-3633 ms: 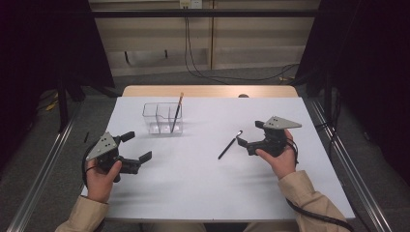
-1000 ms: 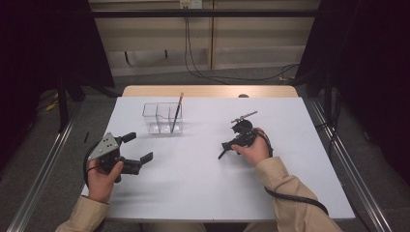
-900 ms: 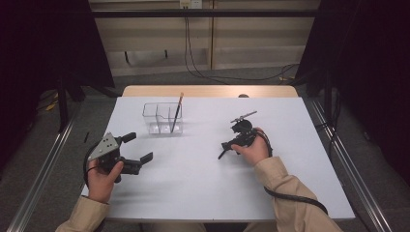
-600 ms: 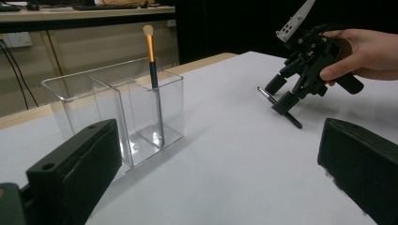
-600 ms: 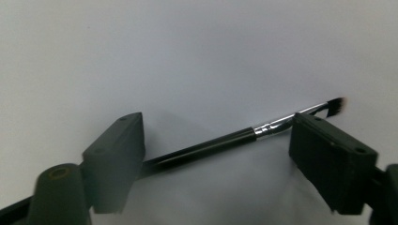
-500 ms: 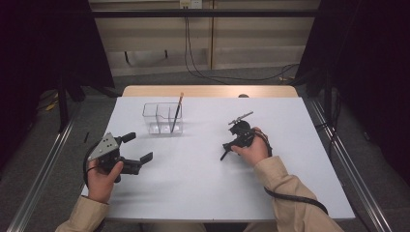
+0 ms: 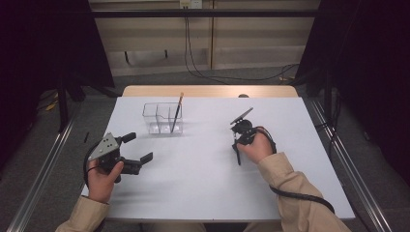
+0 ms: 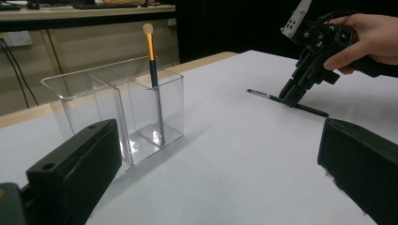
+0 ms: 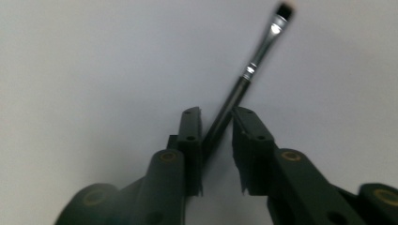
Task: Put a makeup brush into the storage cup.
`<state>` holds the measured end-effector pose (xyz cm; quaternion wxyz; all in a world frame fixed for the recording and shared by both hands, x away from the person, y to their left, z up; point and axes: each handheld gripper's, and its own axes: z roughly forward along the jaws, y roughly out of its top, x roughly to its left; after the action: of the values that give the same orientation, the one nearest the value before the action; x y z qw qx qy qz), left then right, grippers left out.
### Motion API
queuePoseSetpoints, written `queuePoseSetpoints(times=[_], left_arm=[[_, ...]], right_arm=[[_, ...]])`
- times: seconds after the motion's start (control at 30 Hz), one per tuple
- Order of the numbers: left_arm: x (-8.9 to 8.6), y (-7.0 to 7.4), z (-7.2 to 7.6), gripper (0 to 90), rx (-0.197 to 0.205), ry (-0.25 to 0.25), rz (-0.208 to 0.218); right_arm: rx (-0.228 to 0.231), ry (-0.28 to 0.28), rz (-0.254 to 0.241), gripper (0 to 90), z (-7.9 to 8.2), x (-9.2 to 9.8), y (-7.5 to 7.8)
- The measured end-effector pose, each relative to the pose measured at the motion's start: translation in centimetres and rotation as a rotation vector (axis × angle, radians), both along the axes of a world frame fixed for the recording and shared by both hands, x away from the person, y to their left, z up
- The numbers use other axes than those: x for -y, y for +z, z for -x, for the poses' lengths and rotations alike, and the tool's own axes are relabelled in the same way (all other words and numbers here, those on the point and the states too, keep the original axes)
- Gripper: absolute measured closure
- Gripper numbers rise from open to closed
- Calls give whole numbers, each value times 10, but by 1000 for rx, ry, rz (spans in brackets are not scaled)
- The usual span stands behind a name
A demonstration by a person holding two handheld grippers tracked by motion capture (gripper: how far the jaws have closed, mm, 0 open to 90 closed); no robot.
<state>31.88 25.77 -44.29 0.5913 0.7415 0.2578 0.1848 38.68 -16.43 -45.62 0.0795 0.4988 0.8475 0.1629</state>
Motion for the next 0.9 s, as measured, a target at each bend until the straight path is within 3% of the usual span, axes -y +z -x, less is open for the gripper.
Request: queuePoseSetpoints(times=[0.27,0.4,0.77,0.9], left_arm=[[1,-1,-1,1,3,-1,-11],[1,-1,-1,1,0,2,-8],[2,-2,-1,1,-3,-3,-16],[2,-1,0,1,-3,-3,-15]], right_arm=[[-72,-22,4,839,-1,8,2],[-93,-28,-3,803,-1,10,3],[-78,31,59,840,-1,2,3],[-75,30,48,844,-1,3,3]])
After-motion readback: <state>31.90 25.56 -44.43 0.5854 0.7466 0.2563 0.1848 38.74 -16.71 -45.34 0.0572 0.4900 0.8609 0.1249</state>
